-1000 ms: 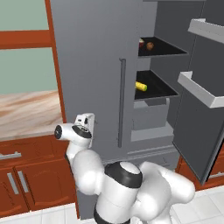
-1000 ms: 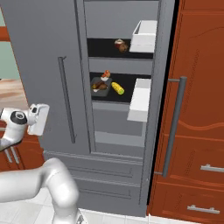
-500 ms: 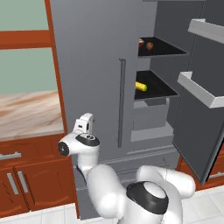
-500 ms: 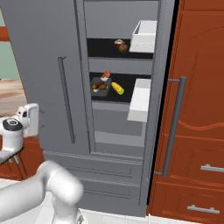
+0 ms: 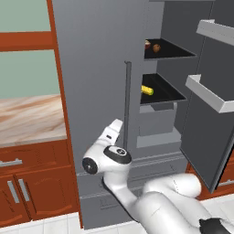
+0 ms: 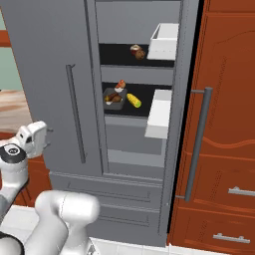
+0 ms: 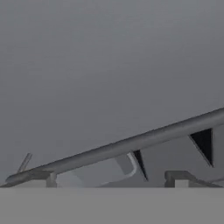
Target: Place the tupperware on the second highest shelf of the fridge. Make space for the tupperware among the existing items by rearranging them on the shelves if needed. Close the fridge door when finished.
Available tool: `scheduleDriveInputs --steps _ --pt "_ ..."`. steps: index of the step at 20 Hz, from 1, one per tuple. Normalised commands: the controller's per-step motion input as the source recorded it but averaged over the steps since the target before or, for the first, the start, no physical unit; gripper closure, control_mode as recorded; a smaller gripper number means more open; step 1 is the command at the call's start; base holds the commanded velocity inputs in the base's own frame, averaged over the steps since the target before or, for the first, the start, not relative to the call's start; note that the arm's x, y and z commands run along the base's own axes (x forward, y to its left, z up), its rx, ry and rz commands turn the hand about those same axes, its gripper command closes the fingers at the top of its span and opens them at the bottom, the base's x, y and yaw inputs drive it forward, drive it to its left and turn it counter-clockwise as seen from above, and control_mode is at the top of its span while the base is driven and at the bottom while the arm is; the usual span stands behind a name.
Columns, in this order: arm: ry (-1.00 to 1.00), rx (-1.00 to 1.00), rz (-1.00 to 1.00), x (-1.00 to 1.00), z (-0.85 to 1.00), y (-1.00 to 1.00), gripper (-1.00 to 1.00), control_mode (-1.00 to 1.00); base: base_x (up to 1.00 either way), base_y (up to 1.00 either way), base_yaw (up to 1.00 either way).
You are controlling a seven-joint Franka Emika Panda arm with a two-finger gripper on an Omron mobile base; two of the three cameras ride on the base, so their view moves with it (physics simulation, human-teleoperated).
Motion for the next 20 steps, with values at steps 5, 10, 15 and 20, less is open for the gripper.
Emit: scheduleDriveInputs --steps 5,10,15,20 --pt "-0.09 0.6 -0.22 -0.58 0.75 -0.86 -1.0 -1.0 0.0 0.0 0.0" --pt "-0.29 0.59 -0.09 -0.88 0.25 -0.99 -1.0 -1.0 0.0 0.0 0.0" --pt "-0.18 0.38 0.0 -0.73 0.37 -0.99 -1.0 -1.0 0.0 0.0 0.0" --pt "-0.12 0.41 0.0 -0.82 0.22 -0.98 -1.0 -1.0 0.0 0.0 0.0"
